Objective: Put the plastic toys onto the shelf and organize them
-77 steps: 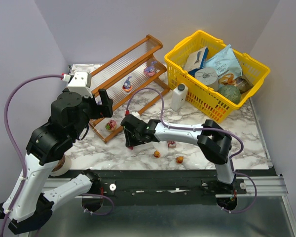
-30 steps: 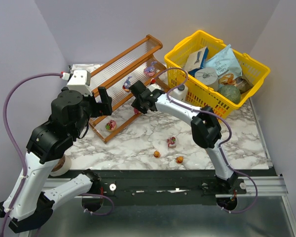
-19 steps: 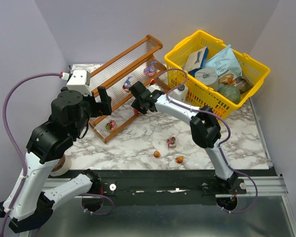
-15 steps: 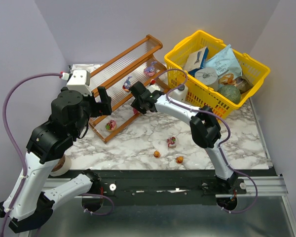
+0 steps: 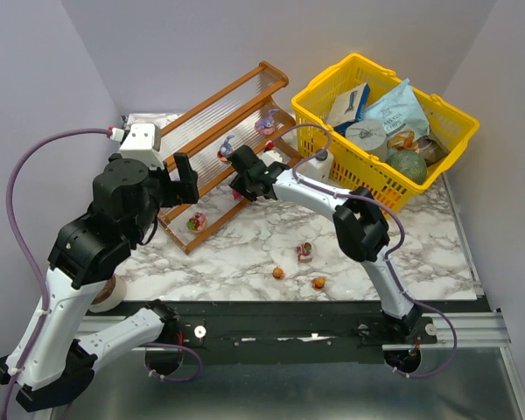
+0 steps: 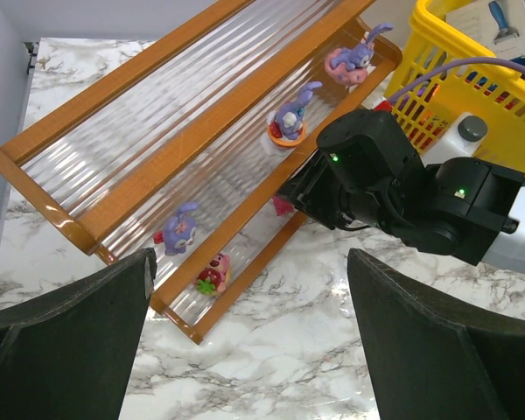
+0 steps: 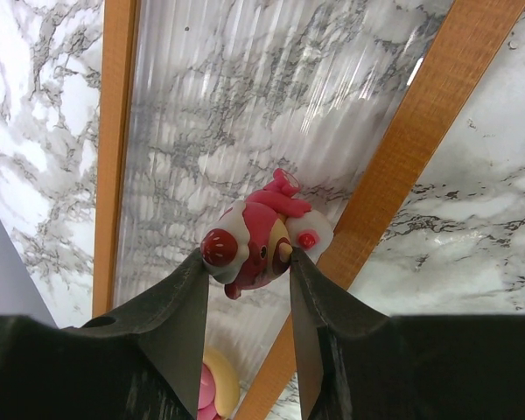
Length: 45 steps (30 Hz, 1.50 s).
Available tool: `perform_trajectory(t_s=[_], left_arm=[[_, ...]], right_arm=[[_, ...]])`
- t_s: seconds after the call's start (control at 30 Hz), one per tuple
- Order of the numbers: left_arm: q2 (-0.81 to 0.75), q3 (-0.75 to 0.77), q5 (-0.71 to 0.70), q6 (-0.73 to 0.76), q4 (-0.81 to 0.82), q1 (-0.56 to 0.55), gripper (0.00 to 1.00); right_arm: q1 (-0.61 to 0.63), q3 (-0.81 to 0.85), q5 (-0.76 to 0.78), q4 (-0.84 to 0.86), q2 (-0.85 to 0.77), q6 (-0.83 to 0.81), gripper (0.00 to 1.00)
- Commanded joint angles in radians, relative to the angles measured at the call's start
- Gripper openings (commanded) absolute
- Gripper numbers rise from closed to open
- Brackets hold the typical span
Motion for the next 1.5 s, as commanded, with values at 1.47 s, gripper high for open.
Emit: perform_trajectory(t_s=[1.47], left_arm=[[-0.010,0.012,-0.050,0.010,-0.010,-0.004,0.99]], right_arm=[[-0.023,0.004,-0.056,-0.051,0.006,0.007,0.56]])
